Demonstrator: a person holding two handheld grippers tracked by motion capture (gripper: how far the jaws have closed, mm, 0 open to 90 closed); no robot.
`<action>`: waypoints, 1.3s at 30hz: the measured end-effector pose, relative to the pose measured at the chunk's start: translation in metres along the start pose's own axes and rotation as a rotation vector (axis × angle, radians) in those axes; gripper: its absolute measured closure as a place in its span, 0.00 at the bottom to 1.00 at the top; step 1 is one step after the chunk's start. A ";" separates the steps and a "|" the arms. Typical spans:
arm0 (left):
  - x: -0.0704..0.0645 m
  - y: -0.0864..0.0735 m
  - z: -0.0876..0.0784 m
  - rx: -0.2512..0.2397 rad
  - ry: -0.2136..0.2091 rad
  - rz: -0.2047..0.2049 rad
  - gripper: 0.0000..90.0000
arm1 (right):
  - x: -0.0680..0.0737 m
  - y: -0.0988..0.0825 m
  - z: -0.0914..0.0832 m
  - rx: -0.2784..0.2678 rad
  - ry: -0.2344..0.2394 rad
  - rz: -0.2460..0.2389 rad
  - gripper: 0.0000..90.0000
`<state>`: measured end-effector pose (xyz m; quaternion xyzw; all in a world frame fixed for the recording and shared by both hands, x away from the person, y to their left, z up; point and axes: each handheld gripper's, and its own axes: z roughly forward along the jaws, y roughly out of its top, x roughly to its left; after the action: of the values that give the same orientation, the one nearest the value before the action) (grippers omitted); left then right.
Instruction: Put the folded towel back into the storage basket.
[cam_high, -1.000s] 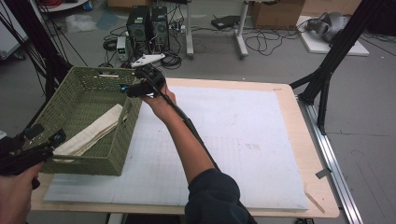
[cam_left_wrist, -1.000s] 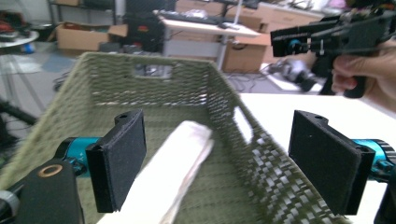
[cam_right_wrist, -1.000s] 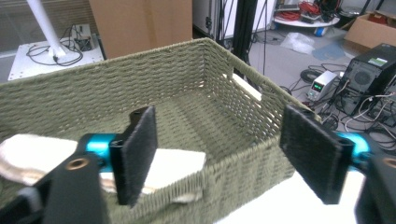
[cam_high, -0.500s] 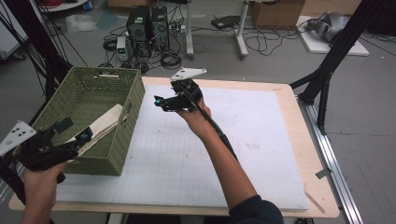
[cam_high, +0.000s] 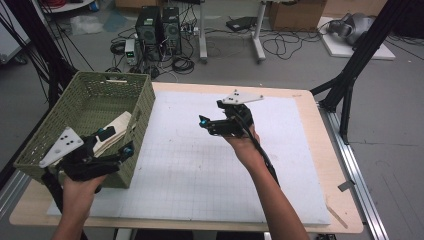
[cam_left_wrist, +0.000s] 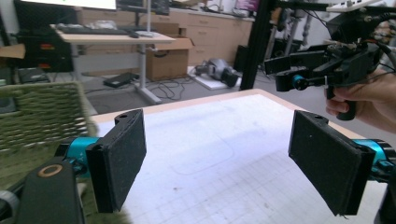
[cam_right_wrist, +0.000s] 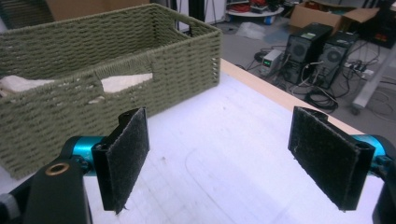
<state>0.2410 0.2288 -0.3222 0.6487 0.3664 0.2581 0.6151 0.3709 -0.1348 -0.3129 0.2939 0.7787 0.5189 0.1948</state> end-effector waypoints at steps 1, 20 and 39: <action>-0.003 -0.001 0.004 0.004 -0.008 0.002 0.22 | -0.001 -0.003 -0.004 -0.001 -0.005 0.005 0.21; -0.052 -0.024 0.070 0.067 -0.156 0.047 0.22 | -0.020 -0.084 -0.107 0.030 -0.192 0.027 0.21; -0.061 -0.071 0.100 0.096 -0.194 0.078 0.22 | -0.029 -0.132 -0.149 0.006 -0.279 0.078 0.21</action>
<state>0.2719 0.1183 -0.3961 0.7131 0.2915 0.2001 0.6054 0.2682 -0.2956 -0.3775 0.3940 0.7336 0.4777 0.2800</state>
